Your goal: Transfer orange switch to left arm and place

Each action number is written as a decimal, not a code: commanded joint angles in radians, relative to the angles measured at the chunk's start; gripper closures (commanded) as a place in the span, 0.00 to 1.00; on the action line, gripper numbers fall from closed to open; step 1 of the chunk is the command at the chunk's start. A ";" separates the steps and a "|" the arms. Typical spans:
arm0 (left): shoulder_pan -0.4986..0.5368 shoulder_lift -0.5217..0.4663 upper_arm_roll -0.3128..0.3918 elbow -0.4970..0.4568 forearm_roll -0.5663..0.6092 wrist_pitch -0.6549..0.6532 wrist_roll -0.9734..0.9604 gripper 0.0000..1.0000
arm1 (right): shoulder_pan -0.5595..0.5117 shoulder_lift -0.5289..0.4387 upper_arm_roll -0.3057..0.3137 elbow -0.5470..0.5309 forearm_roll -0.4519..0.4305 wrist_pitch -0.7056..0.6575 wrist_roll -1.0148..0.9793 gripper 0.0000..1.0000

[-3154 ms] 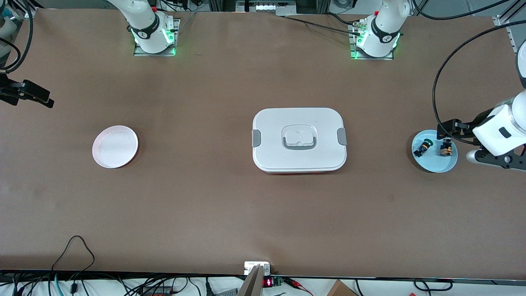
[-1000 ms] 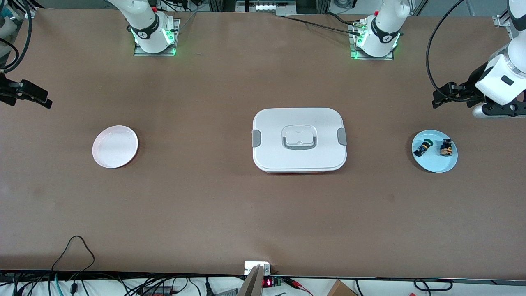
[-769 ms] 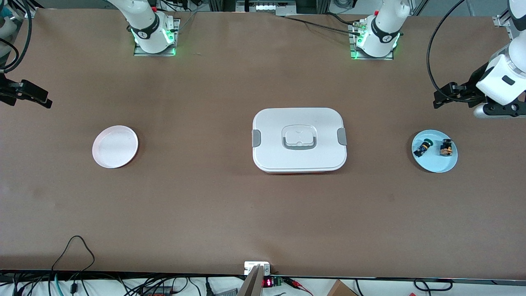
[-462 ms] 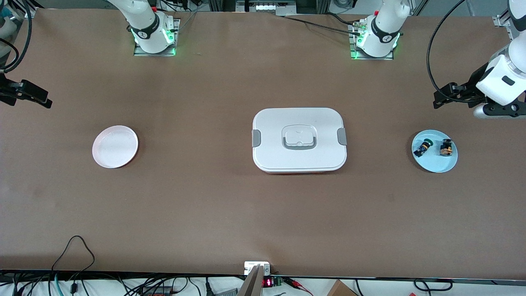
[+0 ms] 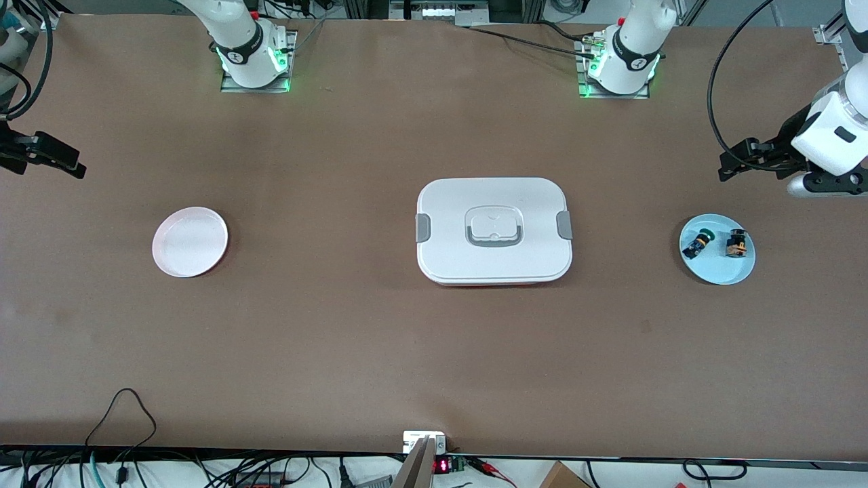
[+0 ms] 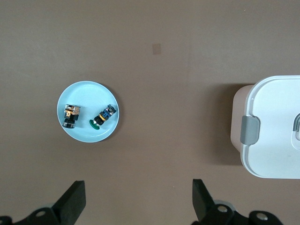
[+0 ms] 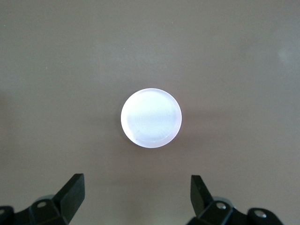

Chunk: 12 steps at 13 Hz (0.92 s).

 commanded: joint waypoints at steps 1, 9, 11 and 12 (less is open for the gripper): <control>-0.005 0.030 -0.001 0.043 0.007 -0.006 0.004 0.00 | 0.001 0.003 -0.002 0.017 -0.014 -0.005 -0.008 0.00; -0.006 0.032 -0.002 0.046 0.007 -0.006 0.004 0.00 | 0.001 0.005 -0.002 0.017 -0.015 -0.002 -0.008 0.00; -0.006 0.038 -0.002 0.058 0.007 -0.006 0.002 0.00 | 0.003 0.005 -0.002 0.017 -0.015 -0.002 -0.008 0.00; -0.008 0.039 -0.002 0.064 0.007 -0.006 0.001 0.00 | 0.004 0.005 -0.002 0.017 -0.015 -0.002 -0.008 0.00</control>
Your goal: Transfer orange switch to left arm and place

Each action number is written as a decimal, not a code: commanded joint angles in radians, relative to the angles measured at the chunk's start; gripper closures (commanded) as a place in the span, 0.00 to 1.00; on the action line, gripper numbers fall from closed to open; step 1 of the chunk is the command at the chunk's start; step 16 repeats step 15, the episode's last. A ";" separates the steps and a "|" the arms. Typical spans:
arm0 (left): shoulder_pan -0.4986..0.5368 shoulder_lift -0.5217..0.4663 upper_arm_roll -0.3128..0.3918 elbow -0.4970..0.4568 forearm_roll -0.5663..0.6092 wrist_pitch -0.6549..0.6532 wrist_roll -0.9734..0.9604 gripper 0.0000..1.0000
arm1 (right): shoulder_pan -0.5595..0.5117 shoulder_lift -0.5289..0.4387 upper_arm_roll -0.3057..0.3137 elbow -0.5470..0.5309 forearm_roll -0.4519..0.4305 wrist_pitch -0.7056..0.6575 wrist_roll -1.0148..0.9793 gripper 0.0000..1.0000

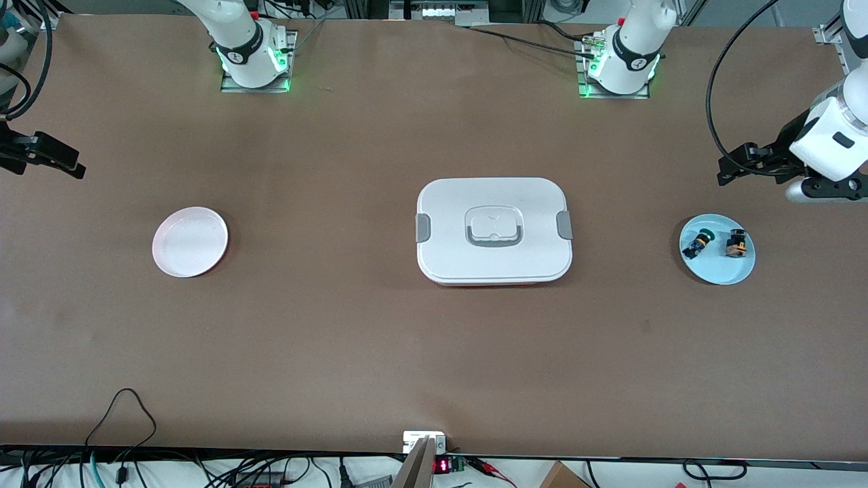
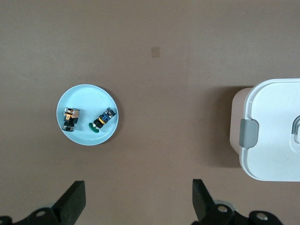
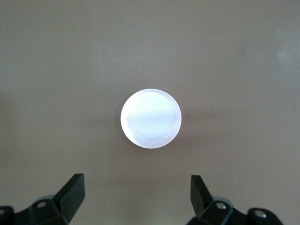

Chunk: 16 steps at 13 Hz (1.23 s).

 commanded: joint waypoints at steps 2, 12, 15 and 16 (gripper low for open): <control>-0.006 0.025 0.001 0.043 0.007 -0.006 0.002 0.00 | 0.005 0.004 -0.002 0.017 -0.015 -0.005 -0.008 0.00; -0.007 0.031 0.001 0.055 0.007 -0.008 0.001 0.00 | 0.005 0.004 0.000 0.017 -0.013 -0.004 -0.008 0.00; -0.007 0.033 0.001 0.055 0.007 -0.008 0.002 0.00 | 0.003 0.006 0.000 0.017 -0.013 -0.004 -0.008 0.00; -0.007 0.033 0.001 0.055 0.007 -0.008 0.002 0.00 | 0.003 0.006 0.000 0.017 -0.013 -0.004 -0.008 0.00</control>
